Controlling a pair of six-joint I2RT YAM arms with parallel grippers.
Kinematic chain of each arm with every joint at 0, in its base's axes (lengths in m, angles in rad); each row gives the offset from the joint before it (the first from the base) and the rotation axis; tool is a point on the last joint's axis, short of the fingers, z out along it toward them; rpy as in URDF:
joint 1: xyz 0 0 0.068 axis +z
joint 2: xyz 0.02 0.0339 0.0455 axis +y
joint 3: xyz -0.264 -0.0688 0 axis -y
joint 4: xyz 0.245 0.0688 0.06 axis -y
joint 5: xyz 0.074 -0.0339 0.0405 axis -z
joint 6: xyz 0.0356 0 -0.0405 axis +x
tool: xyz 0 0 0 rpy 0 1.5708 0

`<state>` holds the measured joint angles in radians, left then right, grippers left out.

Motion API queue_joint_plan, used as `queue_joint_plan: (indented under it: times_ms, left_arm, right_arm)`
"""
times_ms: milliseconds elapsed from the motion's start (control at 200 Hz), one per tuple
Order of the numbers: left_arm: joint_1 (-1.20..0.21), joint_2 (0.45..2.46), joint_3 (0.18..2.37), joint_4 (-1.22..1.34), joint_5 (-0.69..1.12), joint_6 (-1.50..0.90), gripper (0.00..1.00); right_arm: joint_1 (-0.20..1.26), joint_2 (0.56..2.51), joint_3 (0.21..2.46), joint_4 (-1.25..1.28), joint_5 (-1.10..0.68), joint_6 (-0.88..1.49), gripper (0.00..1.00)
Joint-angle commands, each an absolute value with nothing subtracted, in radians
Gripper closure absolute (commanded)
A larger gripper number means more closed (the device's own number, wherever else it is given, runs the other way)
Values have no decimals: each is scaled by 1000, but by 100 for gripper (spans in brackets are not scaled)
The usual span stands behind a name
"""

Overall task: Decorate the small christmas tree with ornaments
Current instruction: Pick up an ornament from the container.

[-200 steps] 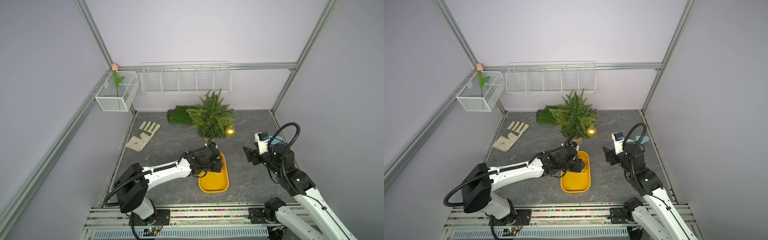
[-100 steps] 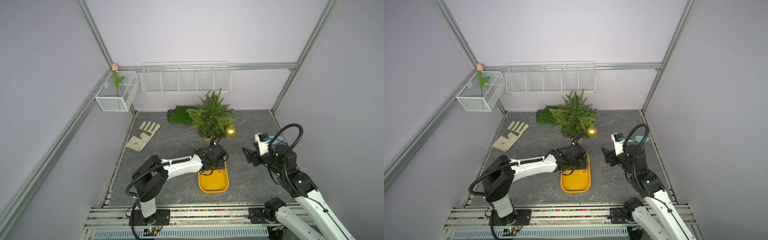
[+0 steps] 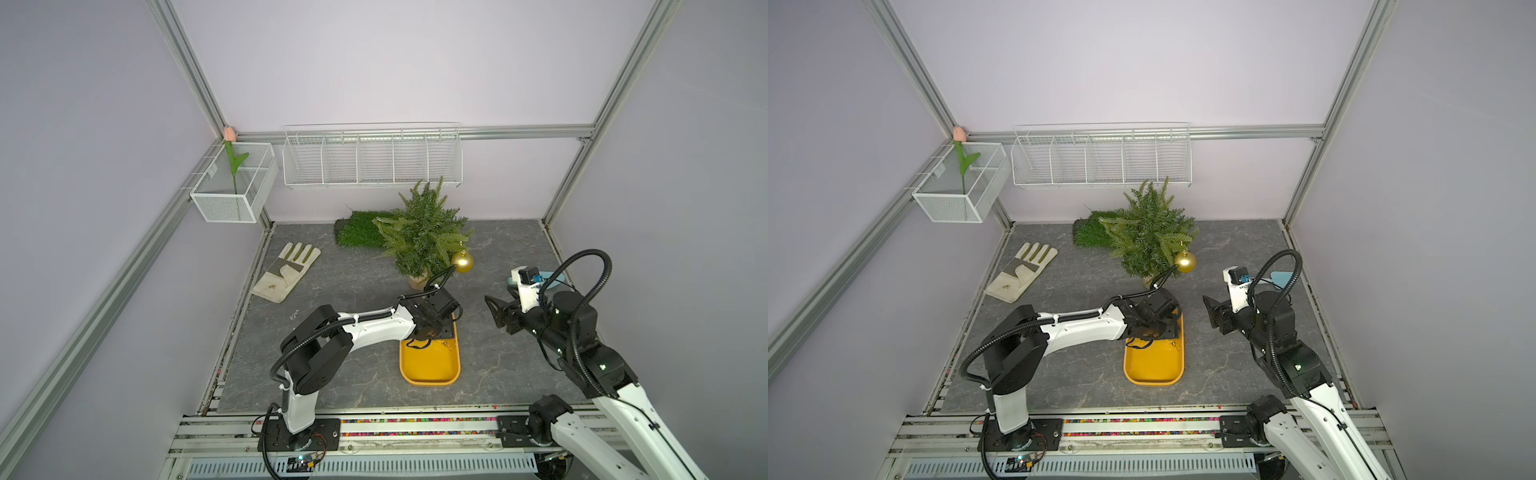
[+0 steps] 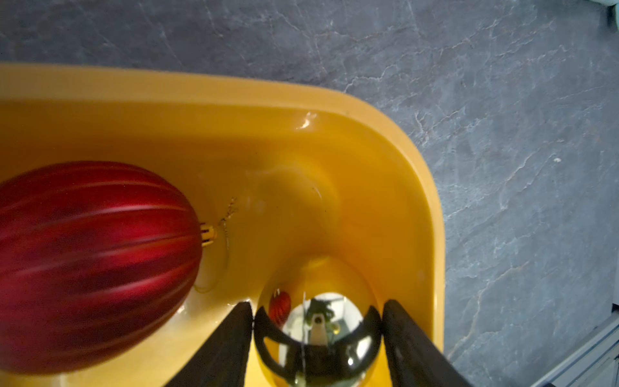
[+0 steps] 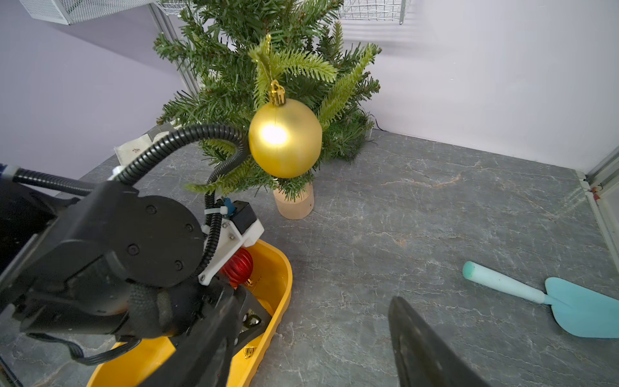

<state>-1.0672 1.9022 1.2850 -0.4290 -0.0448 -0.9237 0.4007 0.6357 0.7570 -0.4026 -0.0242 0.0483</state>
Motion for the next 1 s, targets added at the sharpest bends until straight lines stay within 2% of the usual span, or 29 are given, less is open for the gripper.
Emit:
queue_joint_plan:
  times_ms: [0, 345, 590, 815, 995]
  left_arm:
    - [-1068, 1914, 1303, -495, -45, -933, 35]
    - [-1069, 1904, 1314, -555, -66, -906, 36]
    - [-1069, 1901, 1315, -546, -55, -898, 31]
    - [-1069, 1848, 1306, -538, -66, -887, 38]
    - [-1069, 1702, 1280, -532, -121, -860, 41]
  right_arm:
    - [396, 626, 736, -394, -35, 38, 26]
    - [397, 623, 733, -390, -29, 39, 26]
    - [396, 617, 732, -391, -27, 38, 26]
    - [396, 601, 730, -394, -23, 38, 26]
    - [395, 586, 731, -394, -34, 56, 26]
